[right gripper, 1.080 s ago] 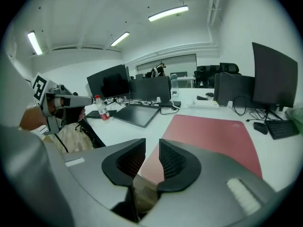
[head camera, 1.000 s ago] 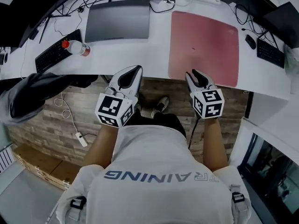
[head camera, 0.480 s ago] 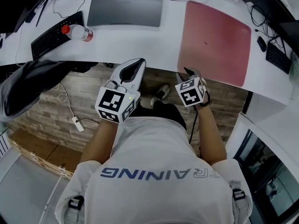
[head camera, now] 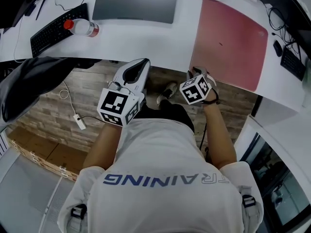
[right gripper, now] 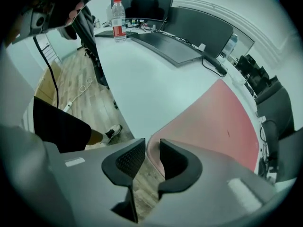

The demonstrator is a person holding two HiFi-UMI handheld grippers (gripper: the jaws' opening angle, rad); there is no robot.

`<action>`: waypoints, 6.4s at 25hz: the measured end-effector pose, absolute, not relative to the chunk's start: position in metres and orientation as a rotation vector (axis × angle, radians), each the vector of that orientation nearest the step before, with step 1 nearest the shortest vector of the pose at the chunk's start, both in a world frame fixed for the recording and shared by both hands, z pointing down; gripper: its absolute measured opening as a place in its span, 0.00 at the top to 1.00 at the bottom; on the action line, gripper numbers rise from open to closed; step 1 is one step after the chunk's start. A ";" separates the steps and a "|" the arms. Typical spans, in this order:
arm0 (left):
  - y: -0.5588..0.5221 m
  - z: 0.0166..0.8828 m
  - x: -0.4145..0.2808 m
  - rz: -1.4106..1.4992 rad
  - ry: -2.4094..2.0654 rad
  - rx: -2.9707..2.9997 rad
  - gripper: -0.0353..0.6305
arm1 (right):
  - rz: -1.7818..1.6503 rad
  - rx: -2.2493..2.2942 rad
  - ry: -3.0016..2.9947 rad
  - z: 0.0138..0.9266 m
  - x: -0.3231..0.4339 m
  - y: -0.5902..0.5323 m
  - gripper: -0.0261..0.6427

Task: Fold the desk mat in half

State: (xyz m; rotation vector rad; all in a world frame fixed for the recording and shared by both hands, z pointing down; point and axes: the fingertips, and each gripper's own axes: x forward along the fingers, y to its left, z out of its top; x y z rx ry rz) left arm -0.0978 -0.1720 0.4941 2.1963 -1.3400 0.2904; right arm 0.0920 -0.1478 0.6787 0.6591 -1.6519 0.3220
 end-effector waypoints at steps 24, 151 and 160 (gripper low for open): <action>-0.163 0.512 -0.112 0.270 -1.277 2.162 0.94 | 0.562 0.673 -1.684 0.680 0.095 -0.155 0.90; -0.208 0.311 0.166 -0.035 -1.494 2.555 0.94 | 0.018 1.806 -2.539 0.262 0.405 -0.215 0.94; -0.210 0.306 0.155 -0.039 -1.516 2.552 0.94 | 0.043 1.754 -2.575 0.264 0.387 -0.229 0.94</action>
